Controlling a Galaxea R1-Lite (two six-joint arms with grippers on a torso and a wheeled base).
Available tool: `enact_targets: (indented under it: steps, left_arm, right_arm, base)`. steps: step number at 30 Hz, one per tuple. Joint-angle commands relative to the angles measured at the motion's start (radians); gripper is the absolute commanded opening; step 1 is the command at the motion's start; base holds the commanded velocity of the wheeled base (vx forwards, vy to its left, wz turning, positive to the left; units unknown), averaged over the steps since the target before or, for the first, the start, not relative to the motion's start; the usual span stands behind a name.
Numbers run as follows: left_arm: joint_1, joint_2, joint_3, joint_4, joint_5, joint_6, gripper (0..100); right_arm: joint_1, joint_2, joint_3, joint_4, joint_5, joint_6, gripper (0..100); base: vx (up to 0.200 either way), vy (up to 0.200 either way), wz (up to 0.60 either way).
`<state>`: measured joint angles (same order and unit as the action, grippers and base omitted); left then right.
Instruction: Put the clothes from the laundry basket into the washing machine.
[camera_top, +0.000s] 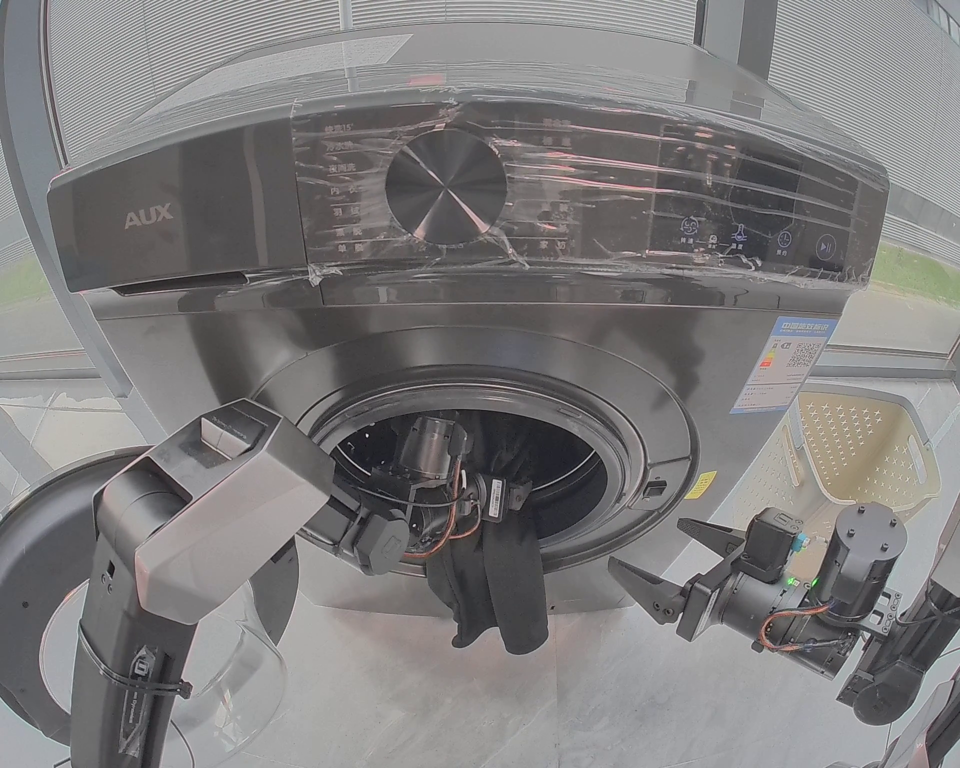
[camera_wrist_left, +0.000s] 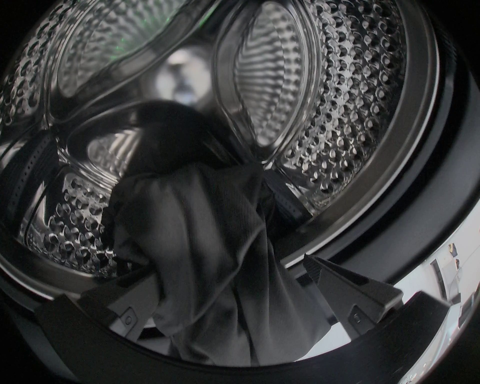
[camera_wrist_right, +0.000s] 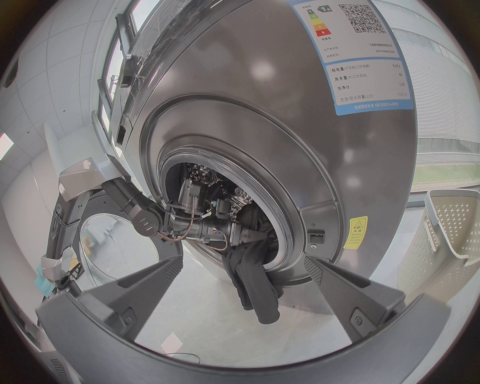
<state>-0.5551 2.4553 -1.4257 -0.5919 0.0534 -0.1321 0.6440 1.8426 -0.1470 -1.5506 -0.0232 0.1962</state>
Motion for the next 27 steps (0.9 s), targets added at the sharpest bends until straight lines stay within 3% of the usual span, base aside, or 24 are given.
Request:
enact_targets:
  steps: [1, 5, 10, 11, 21, 27]
  left_arm:
    - [-0.003, 0.004, 0.030, 0.000, -0.007, 0.005, 100]
    - [-0.003, 0.048, 0.028, -0.005, -0.007, 0.032, 100]
    - [-0.006, 0.062, 0.021, -0.002, -0.007, 0.035, 100]
    - [-0.011, 0.065, 0.019, 0.001, -0.006, 0.035, 0]
    - [-0.008, 0.100, -0.044, -0.022, 0.013, 0.025, 0]
    - [0.021, 0.139, -0.179, -0.112, 0.108, 0.008, 0]
  right_arm:
    - [0.000, 0.001, 0.000, 0.000, 0.000, 0.000, 100]
    - [0.000, 0.001, 0.000, 0.000, 0.000, 0.000, 100]
    - [0.000, 0.000, -0.002, 0.000, 0.000, -0.001, 100]
    - [0.000, 0.000, -0.002, 0.000, 0.000, -0.001, 100]
    - [0.000, -0.005, -0.003, 0.000, 0.000, -0.003, 100]
    - [0.000, -0.011, -0.005, 0.000, 0.000, -0.006, 100]
  base:
    - [0.000, 0.000, 0.00]
    - [0.000, 0.000, 0.00]
    - [0.000, 0.000, 0.00]
    - [0.000, 0.000, 0.00]
    - [0.000, 0.000, 0.00]
    - [0.000, 0.000, 0.00]
